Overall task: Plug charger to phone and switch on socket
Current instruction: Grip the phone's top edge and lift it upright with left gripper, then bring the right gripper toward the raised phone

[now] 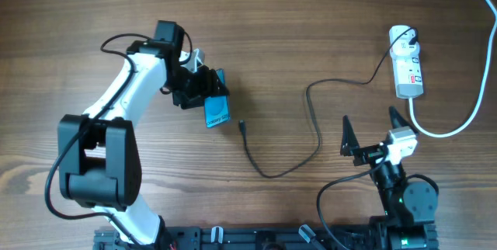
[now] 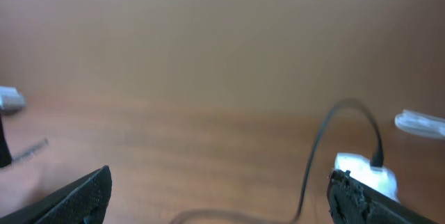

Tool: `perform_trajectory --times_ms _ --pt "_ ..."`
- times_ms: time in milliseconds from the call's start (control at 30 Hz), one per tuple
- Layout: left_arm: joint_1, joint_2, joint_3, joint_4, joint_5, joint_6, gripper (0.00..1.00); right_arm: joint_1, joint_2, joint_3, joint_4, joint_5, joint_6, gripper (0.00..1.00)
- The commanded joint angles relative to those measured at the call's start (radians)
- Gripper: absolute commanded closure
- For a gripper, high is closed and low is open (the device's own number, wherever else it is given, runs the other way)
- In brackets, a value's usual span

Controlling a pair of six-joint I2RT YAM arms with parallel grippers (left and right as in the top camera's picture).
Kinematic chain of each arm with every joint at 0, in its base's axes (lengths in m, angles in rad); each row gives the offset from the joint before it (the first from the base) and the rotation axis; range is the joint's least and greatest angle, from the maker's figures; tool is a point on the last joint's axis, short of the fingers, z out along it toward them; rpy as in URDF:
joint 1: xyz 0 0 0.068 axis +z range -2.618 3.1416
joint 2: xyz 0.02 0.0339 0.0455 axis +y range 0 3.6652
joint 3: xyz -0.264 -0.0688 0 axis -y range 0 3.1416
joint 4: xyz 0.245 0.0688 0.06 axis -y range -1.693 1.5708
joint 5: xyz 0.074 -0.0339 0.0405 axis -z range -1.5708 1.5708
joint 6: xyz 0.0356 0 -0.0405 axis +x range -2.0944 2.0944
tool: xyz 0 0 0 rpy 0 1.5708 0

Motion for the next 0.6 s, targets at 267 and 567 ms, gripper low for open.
perform_trajectory --times_ms 267,567 --pt "0.048 -0.031 0.025 0.08 0.534 0.06 0.41 0.005 -0.002 -0.001 0.001 -0.237 0.325 0.0" --pt "0.048 -0.031 0.025 0.094 0.536 0.06 0.4 0.005 0.103 0.219 0.014 -0.278 0.327 0.0"
